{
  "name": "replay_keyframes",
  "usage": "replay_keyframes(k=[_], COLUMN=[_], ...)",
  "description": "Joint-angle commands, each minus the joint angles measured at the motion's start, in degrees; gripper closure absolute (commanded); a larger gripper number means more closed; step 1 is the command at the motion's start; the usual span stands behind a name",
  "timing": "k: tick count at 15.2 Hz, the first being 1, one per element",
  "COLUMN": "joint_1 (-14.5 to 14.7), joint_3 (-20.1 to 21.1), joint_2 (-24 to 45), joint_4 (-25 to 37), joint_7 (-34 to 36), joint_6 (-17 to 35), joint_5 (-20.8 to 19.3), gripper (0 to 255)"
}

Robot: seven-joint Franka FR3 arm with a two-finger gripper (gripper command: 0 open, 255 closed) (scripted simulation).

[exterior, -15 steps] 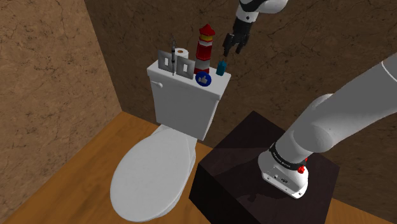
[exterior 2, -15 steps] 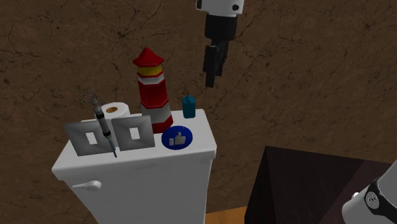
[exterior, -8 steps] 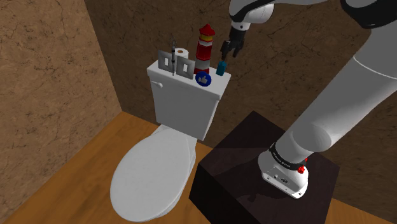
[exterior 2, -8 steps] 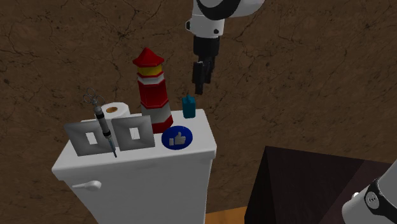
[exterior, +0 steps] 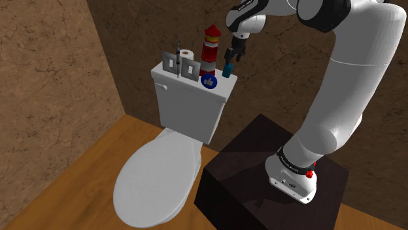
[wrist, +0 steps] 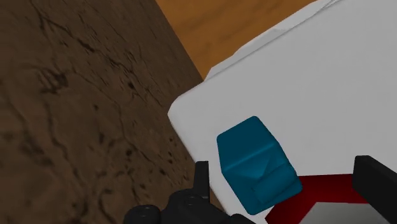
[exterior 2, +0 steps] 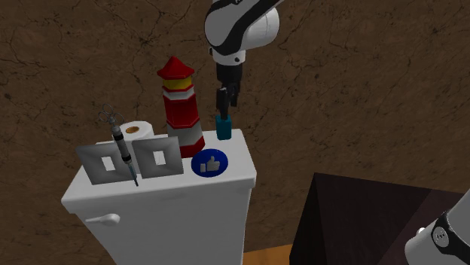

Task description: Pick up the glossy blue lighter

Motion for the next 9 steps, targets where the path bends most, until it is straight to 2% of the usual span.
replay_keyframes(k=[1, 6, 9], joint_1=[-0.6, -2.3, -4.4], joint_3=[0.2, 2.2, 4.5], joint_2=[2.1, 4.1, 5.1], joint_4=[1.8, 0.7, 0.3], joint_7=[-0.7, -0.9, -0.6], joint_6=[0.2, 3.3, 5.0], joint_5=[0.5, 0.9, 0.3], gripper=[0, 0, 0])
